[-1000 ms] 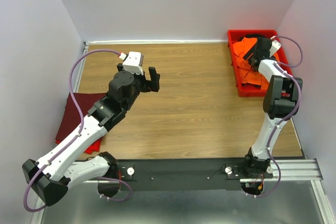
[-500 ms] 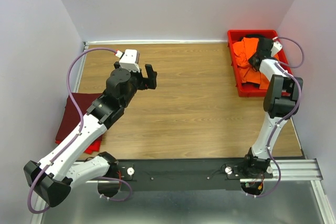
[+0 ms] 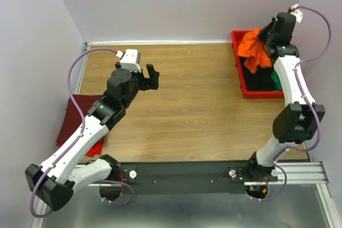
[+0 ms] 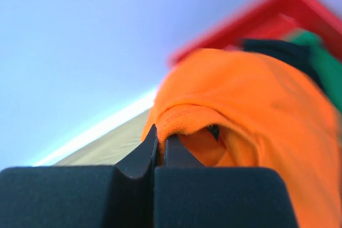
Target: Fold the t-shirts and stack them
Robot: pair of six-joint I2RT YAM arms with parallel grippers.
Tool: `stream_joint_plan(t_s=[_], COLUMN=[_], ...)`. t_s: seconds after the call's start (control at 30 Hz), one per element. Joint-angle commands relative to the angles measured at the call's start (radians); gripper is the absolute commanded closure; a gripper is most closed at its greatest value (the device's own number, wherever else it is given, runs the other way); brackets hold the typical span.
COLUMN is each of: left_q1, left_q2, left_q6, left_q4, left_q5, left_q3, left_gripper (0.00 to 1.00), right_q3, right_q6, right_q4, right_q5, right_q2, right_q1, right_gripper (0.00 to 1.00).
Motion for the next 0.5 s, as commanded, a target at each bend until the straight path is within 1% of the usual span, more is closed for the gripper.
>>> stream_joint_plan(t_s=[0.0, 0.07, 0.1, 0.17, 0.2, 0.3, 0.37, 0.43, 0.47], left_q1=[0.006, 0.006, 0.007, 0.007, 0.007, 0.009, 0.009, 0.009, 0.009], left_q2=[-0.005, -0.006, -0.005, -0.008, -0.011, -0.019, -0.028, -0.031, -0.029], left_q6=[-0.027, -0.045, -0.053, -0.076, -0.084, -0.113, -0.133, -0.142, -0.145], left_q4=[0.022, 0.022, 0.021, 0.016, 0.013, 0.004, 0.002, 0.004, 0.007], left_q5=[0.02, 0.022, 0.02, 0.02, 0.02, 0.011, 0.002, 0.003, 0.006], left_q3=[-0.014, -0.016, -0.014, -0.014, -0.016, -0.025, -0.039, -0.056, -0.06], left_gripper=[0.02, 0.02, 0.02, 0.02, 0.02, 0.02, 0.02, 0.03, 0.03], right_q3=[0.124, 0.15, 0.163, 0.157, 0.128, 0.068, -0.021, -0.108, -0.124], right_q6=[-0.041, -0.042, -0.042, -0.045, -0.044, -0.038, -0.041, -0.036, -0.036], right_q4=[0.006, 0.003, 0.002, 0.002, 0.002, 0.005, 0.02, 0.028, 0.028], right_q5=[-0.119, -0.13, -0.131, -0.134, -0.137, -0.169, -0.139, -0.13, -0.107], right_q2=[-0.094, -0.117, -0.121, -0.141, -0.151, -0.169, -0.183, -0.174, -0.169], right_q1=[0.152, 0.221, 0.288, 0.355, 0.408, 0.482, 0.513, 0.513, 0.514], right_gripper=[1.0, 1.0, 0.99, 1.0, 0.99, 1.0, 1.0, 1.0, 1.0])
